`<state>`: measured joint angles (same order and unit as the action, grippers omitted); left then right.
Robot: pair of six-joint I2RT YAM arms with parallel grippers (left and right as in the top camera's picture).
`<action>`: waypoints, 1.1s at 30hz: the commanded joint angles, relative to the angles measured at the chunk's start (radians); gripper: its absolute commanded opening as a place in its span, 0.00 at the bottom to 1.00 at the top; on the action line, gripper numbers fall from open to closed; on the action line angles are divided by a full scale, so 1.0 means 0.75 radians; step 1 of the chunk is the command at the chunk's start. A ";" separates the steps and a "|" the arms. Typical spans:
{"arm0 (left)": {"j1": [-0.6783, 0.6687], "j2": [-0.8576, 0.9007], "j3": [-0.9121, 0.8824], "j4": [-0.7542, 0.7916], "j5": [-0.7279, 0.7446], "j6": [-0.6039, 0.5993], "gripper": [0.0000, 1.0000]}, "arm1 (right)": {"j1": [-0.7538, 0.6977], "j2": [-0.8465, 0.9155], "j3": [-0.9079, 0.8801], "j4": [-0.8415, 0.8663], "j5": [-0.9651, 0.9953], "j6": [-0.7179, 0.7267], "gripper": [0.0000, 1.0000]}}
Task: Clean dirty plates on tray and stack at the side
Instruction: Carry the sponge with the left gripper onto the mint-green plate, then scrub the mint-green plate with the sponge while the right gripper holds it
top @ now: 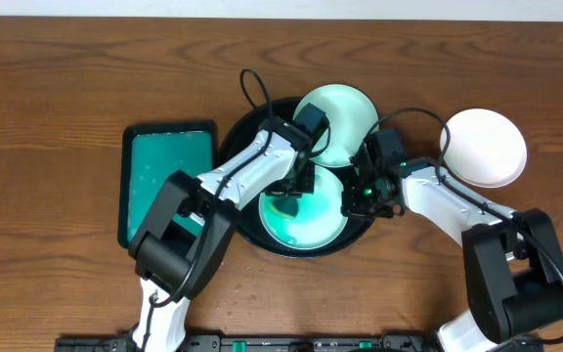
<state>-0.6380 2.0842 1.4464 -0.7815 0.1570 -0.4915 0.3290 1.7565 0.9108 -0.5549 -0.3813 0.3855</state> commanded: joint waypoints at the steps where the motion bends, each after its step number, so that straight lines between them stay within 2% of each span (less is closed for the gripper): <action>1: -0.204 0.209 -0.061 0.190 0.708 0.040 0.07 | 0.038 0.064 -0.038 -0.011 -0.027 -0.037 0.01; 8: -0.205 0.209 -0.061 0.279 0.930 0.045 0.07 | 0.038 0.064 -0.038 -0.018 -0.027 -0.037 0.01; 13: -0.200 0.209 -0.061 0.187 0.908 0.045 0.07 | 0.038 0.064 -0.038 -0.022 -0.027 -0.037 0.01; 20: -0.122 0.209 -0.061 -0.136 0.428 0.052 0.07 | 0.038 0.064 -0.038 -0.023 -0.027 -0.037 0.01; 23: -0.071 0.209 -0.061 -0.228 0.282 0.061 0.07 | 0.038 0.064 -0.038 -0.023 -0.027 -0.037 0.01; 33: 0.096 0.205 -0.057 -0.330 -0.177 -0.003 0.07 | 0.037 0.064 -0.038 -0.023 -0.026 -0.036 0.01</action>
<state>-0.6353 2.1395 1.4918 -0.9741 0.4423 -0.4603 0.3519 1.7718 0.9012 -0.5797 -0.4873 0.3855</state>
